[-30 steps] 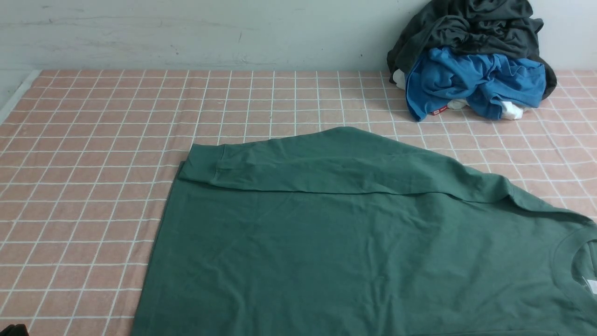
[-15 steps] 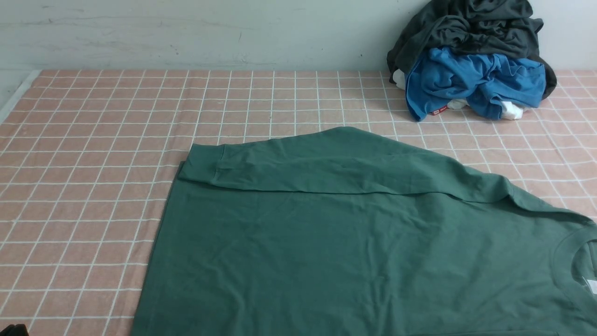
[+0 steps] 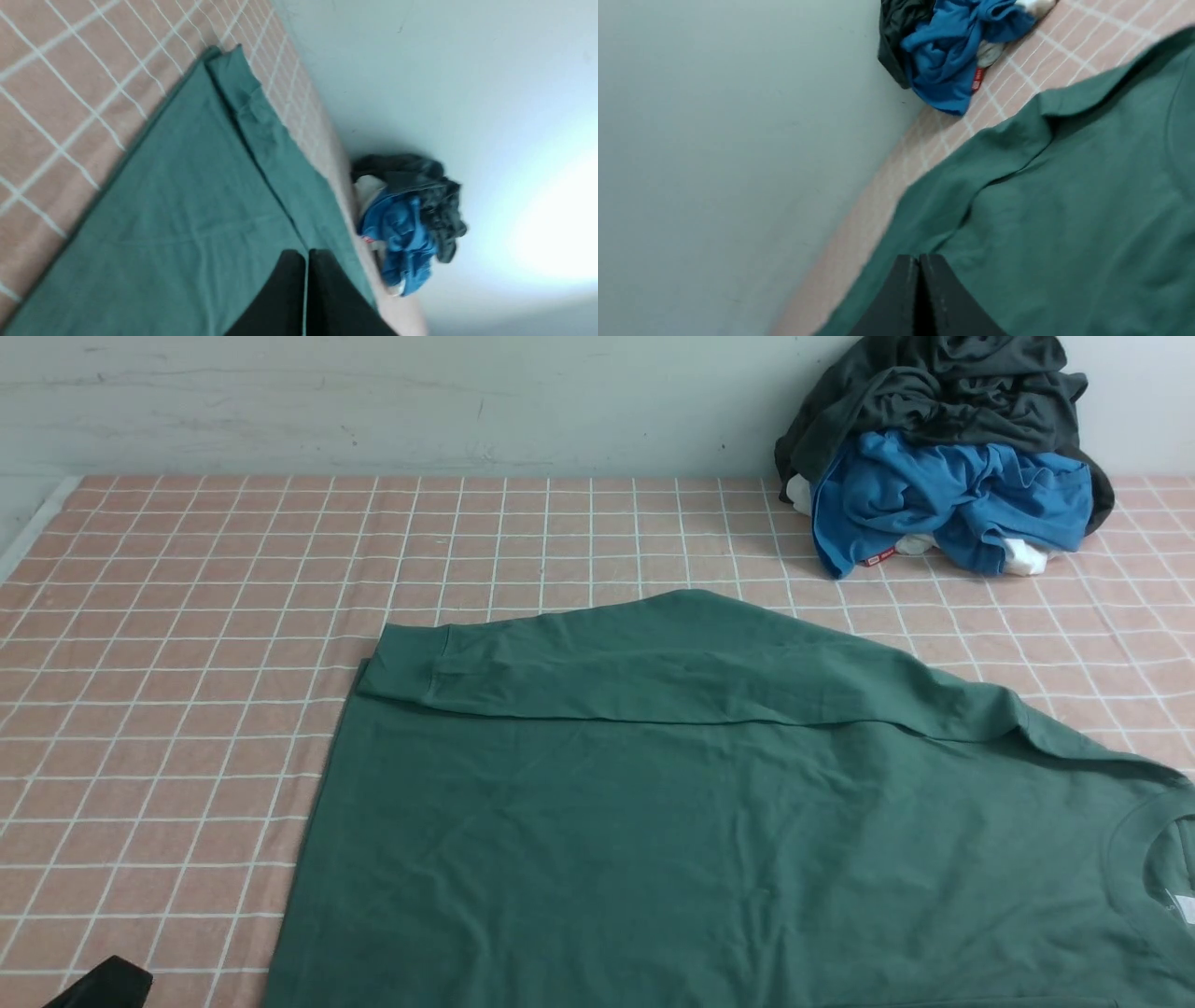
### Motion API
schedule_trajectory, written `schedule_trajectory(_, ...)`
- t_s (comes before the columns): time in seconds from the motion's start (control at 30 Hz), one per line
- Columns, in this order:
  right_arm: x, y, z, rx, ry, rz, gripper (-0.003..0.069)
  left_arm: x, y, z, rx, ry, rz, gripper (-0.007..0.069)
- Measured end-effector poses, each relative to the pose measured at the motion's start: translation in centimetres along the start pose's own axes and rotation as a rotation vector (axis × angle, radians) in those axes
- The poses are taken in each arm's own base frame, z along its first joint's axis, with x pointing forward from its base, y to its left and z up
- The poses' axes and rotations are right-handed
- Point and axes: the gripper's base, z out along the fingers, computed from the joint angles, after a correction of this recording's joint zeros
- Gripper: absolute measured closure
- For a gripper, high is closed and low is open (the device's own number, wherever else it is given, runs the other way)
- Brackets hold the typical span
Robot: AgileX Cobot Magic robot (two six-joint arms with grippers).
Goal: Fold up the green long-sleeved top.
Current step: Use the left arm to clamp the cuff closest to it
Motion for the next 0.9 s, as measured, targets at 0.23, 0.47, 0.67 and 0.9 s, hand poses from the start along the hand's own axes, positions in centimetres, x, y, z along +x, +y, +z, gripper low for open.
schedule_trajectory(0.23, 0.0, 0.1, 0.0, -0.007, -0.001, -0.039, 0.0674, 0.0, -0.1, 0.0, 0.014, -0.005, 0.040, 0.0627)
schedule_trajectory(0.47, -0.6, 1.6, -0.4, -0.040, -0.018, -0.304, 0.0674, -0.6, -4.0, -1.2, 0.107, 0.023, 0.395, 0.0627)
schedule_trajectory(0.67, -3.4, 7.3, -0.2, -0.037, -0.034, -0.634, 0.0674, -2.1, -8.8, -1.3, 0.060, 0.140, 0.729, 0.0627)
schedule_trajectory(0.9, -6.1, 13.2, 3.8, 0.130, 0.313, -0.974, 0.0674, -4.6, -11.5, 1.7, -0.236, 0.542, 1.032, 0.0627)
